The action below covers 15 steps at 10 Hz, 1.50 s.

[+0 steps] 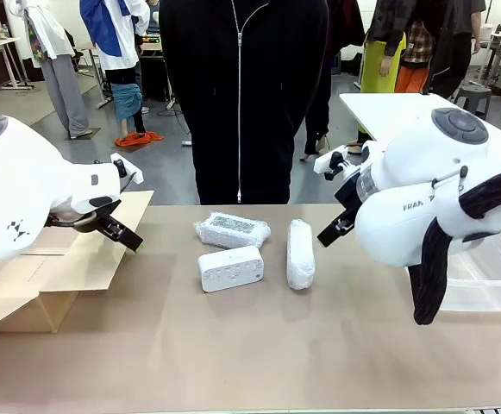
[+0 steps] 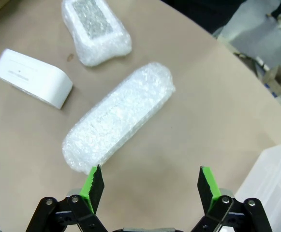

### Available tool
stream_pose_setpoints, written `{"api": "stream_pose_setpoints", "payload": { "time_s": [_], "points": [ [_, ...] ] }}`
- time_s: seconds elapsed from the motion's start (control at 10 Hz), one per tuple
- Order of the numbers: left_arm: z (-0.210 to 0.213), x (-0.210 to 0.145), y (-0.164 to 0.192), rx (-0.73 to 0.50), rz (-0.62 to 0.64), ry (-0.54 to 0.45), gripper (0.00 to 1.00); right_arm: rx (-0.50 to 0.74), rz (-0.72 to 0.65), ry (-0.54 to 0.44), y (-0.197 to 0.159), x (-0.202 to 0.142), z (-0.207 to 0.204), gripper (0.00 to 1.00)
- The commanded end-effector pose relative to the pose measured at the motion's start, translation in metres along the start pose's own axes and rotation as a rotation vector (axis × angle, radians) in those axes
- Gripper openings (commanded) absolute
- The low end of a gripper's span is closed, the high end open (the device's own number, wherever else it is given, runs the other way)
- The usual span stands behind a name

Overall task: Separate and place wrapped and unwrapped clocks.
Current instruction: Pick up the Digital clock indicated by the person.

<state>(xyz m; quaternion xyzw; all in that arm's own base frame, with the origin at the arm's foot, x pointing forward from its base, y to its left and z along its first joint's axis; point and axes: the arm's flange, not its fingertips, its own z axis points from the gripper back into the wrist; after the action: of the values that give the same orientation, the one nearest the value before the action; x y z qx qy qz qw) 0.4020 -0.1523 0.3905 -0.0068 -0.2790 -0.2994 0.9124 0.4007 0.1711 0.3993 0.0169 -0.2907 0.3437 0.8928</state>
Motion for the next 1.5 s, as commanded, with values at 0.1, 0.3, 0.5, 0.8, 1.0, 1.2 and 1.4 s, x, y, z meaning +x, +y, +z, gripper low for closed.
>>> {"api": "stream_pose_setpoints", "payload": {
  "time_s": [0.1, 0.3, 0.5, 0.8, 1.0, 1.2, 1.4],
  "points": [
    [0.046, 0.008, 0.001, 0.002, -0.074, -0.017, 1.0, 0.074, 0.056, -0.037, -0.034, 0.009, 0.033, 1.0],
    [0.078, 0.007, 0.002, -0.028, -0.144, -0.04, 1.0, 0.125, 0.098, -0.066, -0.054, 0.012, 0.053, 1.0],
    [0.104, 0.002, 0.005, -0.056, -0.199, -0.058, 1.0, 0.187, 0.127, -0.117, -0.074, 0.011, 0.073, 1.0],
    [0.144, -0.005, 0.022, -0.108, -0.327, -0.103, 1.0, 0.273, 0.168, -0.22, -0.101, 0.01, 0.086, 1.0],
    [0.169, -0.016, 0.034, -0.124, -0.362, -0.125, 1.0, 0.34, 0.19, -0.285, -0.124, 0.005, 0.085, 1.0],
    [0.197, -0.028, 0.049, -0.161, -0.405, -0.162, 1.0, 0.393, 0.233, -0.344, -0.151, -0.006, 0.081, 1.0],
    [0.214, -0.036, 0.072, -0.187, -0.42, -0.195, 1.0, 0.413, 0.238, -0.376, -0.172, -0.02, 0.08, 1.0]
  ]
}}
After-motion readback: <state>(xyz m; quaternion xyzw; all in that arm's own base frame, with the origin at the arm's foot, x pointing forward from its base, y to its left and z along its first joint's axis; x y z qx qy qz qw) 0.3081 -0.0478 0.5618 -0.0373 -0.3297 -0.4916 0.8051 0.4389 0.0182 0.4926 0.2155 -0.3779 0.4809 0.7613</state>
